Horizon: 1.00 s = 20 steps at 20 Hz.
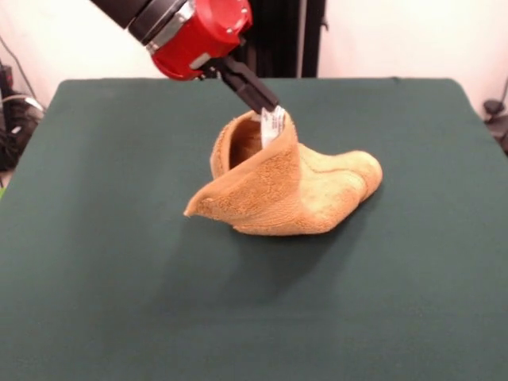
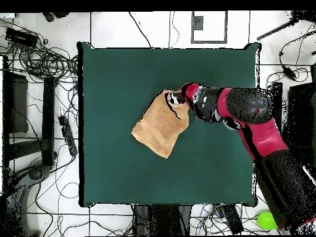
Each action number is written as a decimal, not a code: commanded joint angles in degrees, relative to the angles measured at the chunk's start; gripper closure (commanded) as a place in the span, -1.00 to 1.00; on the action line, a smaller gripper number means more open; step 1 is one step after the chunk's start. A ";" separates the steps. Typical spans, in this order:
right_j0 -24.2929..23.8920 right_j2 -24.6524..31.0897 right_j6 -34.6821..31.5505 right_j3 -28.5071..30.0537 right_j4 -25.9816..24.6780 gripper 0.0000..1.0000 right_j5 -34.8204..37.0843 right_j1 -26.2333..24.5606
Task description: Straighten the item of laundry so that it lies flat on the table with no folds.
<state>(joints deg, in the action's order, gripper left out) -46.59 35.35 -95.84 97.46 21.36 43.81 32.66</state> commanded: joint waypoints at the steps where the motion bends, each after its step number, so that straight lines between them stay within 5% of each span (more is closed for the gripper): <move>1: 3.74 -1.32 -12.58 4.91 3.40 1.00 -2.70 -0.71; 11: 6.46 -5.07 -14.98 3.34 2.17 1.00 -3.45 -0.86; 16: 19.89 -20.58 -28.05 1.29 -1.91 1.00 -8.43 0.67; 20: 33.63 -33.27 -39.36 -1.01 -0.33 1.00 -11.42 -1.33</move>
<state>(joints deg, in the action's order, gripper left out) -26.40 14.58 -104.66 96.58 21.22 38.25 32.72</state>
